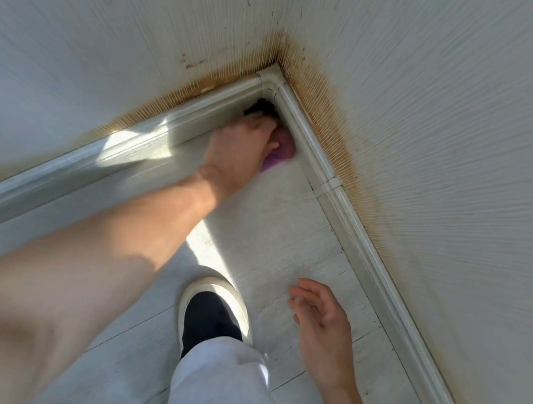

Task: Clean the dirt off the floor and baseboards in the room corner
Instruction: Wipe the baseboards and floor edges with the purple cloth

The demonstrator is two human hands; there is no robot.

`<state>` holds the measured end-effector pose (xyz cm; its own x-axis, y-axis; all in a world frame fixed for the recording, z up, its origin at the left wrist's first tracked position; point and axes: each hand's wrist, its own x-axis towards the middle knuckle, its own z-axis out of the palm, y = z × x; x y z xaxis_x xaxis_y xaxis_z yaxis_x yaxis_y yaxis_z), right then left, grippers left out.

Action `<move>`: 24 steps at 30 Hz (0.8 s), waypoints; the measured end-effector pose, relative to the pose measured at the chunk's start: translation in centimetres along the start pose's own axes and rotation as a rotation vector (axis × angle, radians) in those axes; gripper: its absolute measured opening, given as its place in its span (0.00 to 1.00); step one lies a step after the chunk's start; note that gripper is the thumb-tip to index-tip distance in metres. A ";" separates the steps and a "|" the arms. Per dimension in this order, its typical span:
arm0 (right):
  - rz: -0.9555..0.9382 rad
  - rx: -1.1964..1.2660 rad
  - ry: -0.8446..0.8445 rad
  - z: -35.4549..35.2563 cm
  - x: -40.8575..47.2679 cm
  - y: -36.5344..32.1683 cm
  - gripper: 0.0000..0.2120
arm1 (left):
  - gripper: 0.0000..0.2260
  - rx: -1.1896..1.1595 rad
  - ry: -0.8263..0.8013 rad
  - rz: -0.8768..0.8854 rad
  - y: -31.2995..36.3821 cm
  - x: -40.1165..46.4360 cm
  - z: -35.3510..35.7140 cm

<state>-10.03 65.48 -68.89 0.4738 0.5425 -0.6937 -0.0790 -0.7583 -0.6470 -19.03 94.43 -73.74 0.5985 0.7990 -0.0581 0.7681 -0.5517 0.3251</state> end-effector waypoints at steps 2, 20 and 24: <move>-0.006 0.000 0.002 -0.4 -0.2 0.1 0.10 | 0.11 0.032 0.008 -0.019 -0.2 0.9 -0.3; -0.080 -0.051 0.022 1.1 2.0 -1.1 0.08 | 0.11 0.048 -0.050 0.046 2.4 -1.1 0.2; -0.090 -0.077 -0.005 2.0 2.0 -1.4 0.07 | 0.15 0.070 -0.051 0.123 2.3 -2.8 1.3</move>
<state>-10.77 68.33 -70.03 0.4715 0.6117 -0.6352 0.0317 -0.7316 -0.6810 -18.70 90.61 -74.04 0.6988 0.7118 -0.0703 0.7008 -0.6617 0.2665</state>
